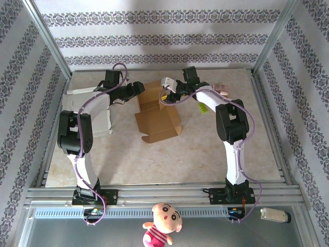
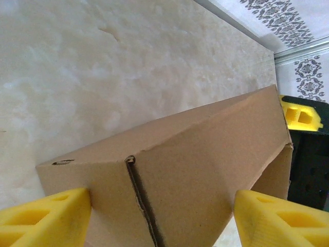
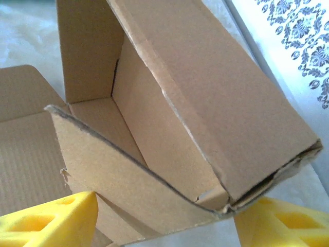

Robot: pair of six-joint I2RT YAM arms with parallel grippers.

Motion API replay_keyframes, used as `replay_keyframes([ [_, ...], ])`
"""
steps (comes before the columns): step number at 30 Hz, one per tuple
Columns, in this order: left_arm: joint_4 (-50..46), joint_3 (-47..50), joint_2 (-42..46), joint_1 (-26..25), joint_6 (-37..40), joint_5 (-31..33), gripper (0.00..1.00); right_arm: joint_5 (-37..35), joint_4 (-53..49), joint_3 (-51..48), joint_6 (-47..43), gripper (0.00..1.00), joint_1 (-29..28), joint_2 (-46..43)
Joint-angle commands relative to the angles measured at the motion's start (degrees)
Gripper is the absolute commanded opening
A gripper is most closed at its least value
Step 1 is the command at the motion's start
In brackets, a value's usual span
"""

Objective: Fold the paper box

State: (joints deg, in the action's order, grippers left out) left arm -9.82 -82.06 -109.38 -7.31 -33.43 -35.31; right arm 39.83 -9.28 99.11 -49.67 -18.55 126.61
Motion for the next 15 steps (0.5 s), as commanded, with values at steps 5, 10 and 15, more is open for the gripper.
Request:
replay_keyframes([
  [5, 2.15, -1.02, -0.59, -0.16, 0.26, -3.53, 0.71, 4.44, -0.36, 5.77, 1.93, 0.65, -1.96, 3.48],
  [10, 2.87, -1.25, -0.55, -0.31, -0.48, -4.10, 0.71, -4.73, 0.09, 8.38, 4.61, 0.60, -5.01, 5.90],
  [15, 3.25, -0.92, 0.50, -0.34, -1.41, -4.68, 0.71, -15.39, 1.44, 10.45, 6.82, 0.43, -7.38, 8.27],
])
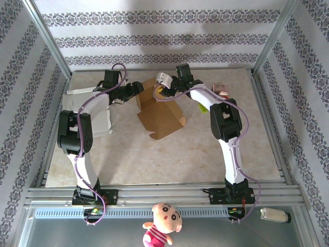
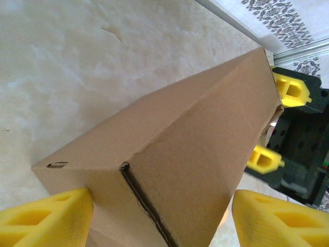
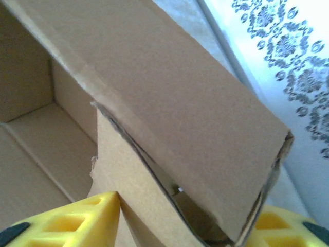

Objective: Fold the paper box

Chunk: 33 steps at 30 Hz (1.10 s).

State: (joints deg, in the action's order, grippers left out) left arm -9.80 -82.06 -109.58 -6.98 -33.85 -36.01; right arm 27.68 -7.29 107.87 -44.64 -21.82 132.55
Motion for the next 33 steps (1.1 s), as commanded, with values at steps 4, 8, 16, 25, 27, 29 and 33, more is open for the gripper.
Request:
replay_keyframes([
  [4, 6.86, 1.44, 4.18, -0.66, -3.61, -4.65, 0.76, -11.95, -0.24, 3.12, 2.82, 0.22, -5.79, 3.50],
  [8, 9.63, 4.91, 10.02, -0.65, -5.33, -3.00, 0.84, -14.62, 0.06, 1.55, 4.91, 0.04, -6.28, 1.56],
  [16, 9.38, 17.72, 24.38, -0.75, -10.57, 10.15, 0.88, -16.46, 1.83, -15.24, 16.93, 0.00, -8.48, -13.92],
  [25, 2.85, 23.81, 34.24, -3.84, -6.15, 12.88, 0.91, -20.35, 6.46, -39.53, 35.80, 0.00, -9.08, -31.98],
  [27, 2.09, 24.12, 34.39, -5.97, -5.01, 13.55, 0.92, -22.39, 9.72, -43.79, 37.41, 0.00, -10.17, -32.65],
  [29, 1.58, 23.90, 33.84, -7.93, -3.90, 13.84, 0.93, -25.97, 11.37, -46.23, 37.75, 0.00, -11.23, -31.59],
  [33, -0.25, 22.84, 31.71, -9.60, -2.68, 13.95, 0.94, -25.69, 12.88, -47.19, 40.79, 0.03, -11.65, -29.47],
])
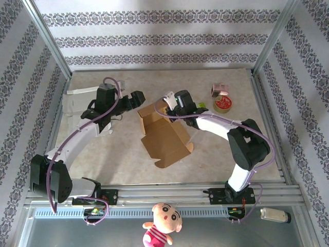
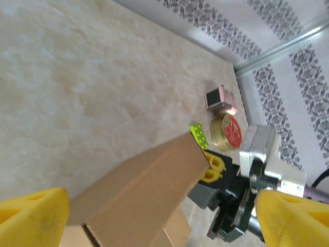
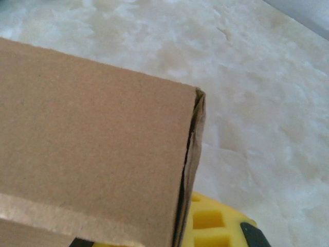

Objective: Fold the paper box

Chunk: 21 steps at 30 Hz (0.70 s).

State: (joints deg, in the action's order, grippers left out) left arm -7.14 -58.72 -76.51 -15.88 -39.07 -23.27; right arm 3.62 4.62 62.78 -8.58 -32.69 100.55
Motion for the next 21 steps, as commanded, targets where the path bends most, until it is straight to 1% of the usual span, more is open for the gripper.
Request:
replay_keyframes([
  [1, -3.06, -0.67, -1.79, -0.78, 2.59, 1.37, 0.94, -1.82, 2.07, -2.59, 4.87, 0.06, -0.96, 2.63],
  [3, -3.02, -0.82, -2.46, -0.82, 2.59, 1.87, 0.94, -2.86, 3.65, -3.00, 4.67, 0.11, -1.30, 2.63],
  [7, -1.40, -1.19, -4.18, -0.78, 2.59, 2.20, 0.94, -3.14, 7.83, -3.36, 6.19, 0.31, -1.16, 3.25],
  [8, -1.52, -1.81, -4.92, -0.81, 2.68, 1.96, 0.95, -2.67, 9.05, -3.29, 6.90, 0.33, -1.07, 3.64],
  [11, -1.92, -3.23, -6.79, -0.75, 2.78, 0.83, 0.95, -1.77, 11.08, -2.63, 9.45, 0.34, -0.98, 4.86],
  [16, -1.74, -2.48, -6.54, -0.81, 2.64, 0.56, 0.95, -1.14, 14.60, -3.14, 12.80, 0.34, -1.06, 6.09],
  [18, -1.92, -1.98, -5.85, -0.80, 2.85, 0.85, 0.96, -1.95, 16.06, -3.71, 12.93, 0.31, -1.05, 6.66],
  [21, -1.66, -0.87, -5.12, -0.81, 2.63, 1.12, 0.96, -4.37, 17.50, -4.24, 14.88, 0.21, -1.06, 7.94],
])
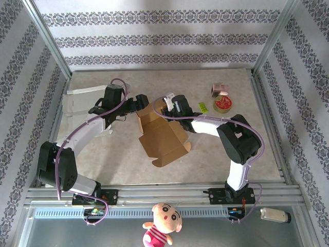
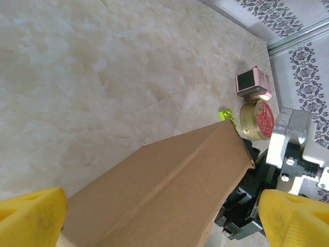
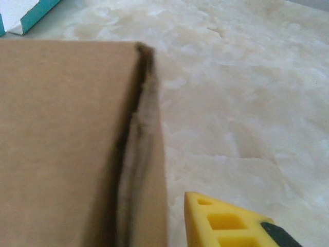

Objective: Fold the paper box

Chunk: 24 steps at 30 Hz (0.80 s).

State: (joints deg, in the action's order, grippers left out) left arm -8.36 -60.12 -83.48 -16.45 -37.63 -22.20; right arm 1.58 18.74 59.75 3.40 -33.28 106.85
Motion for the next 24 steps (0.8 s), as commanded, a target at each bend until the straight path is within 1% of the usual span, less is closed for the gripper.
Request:
replay_keyframes([
  [1, -0.34, 0.86, 2.00, -0.19, 1.03, -0.06, 0.96, -3.42, 3.56, -1.28, 3.88, 0.19, -0.71, 1.95],
  [4, 0.25, 1.56, 1.89, -0.23, 0.55, -0.31, 0.96, -7.88, 6.92, -2.78, 7.84, 0.09, -2.22, 2.59],
  [6, 0.60, 1.85, 1.83, -0.21, 0.27, -0.27, 0.96, -10.10, 10.05, -4.14, 8.44, 0.09, -3.55, 3.38],
  [7, 0.56, 1.81, 1.74, -0.25, 0.28, -0.39, 0.96, -11.04, 10.58, -4.29, 8.39, 0.12, -3.90, 3.80],
  [8, 0.52, 1.75, 1.73, -0.21, 0.33, -0.53, 0.96, -11.22, 11.16, -4.43, 8.21, 0.18, -4.06, 4.35],
  [9, 0.41, 1.69, 1.80, -0.24, 0.44, -0.63, 0.96, -11.17, 11.45, -4.51, 8.29, 0.21, -4.03, 4.73],
  [13, 0.05, 1.40, 1.58, -0.22, 0.89, -0.14, 0.97, -10.63, 11.95, -4.46, 7.74, 0.23, -3.89, 6.24],
  [16, 0.44, 1.14, 1.13, -0.23, 0.46, -0.63, 0.97, -10.41, 12.72, -4.77, 7.43, 0.14, -3.89, 6.14],
  [19, 0.17, 0.84, 1.12, -0.17, 0.36, -0.93, 0.97, -11.31, 13.72, -6.17, 6.29, 0.04, -3.87, 4.20],
  [22, -0.68, 0.44, 2.32, -0.21, 0.95, -0.43, 0.97, -11.75, 14.62, -8.40, 2.80, 0.03, -3.57, 0.44],
  [24, -1.75, 0.04, 3.48, -0.25, 1.81, 0.24, 0.97, -10.84, 13.78, -9.41, 0.26, 0.03, -2.29, -3.31],
])
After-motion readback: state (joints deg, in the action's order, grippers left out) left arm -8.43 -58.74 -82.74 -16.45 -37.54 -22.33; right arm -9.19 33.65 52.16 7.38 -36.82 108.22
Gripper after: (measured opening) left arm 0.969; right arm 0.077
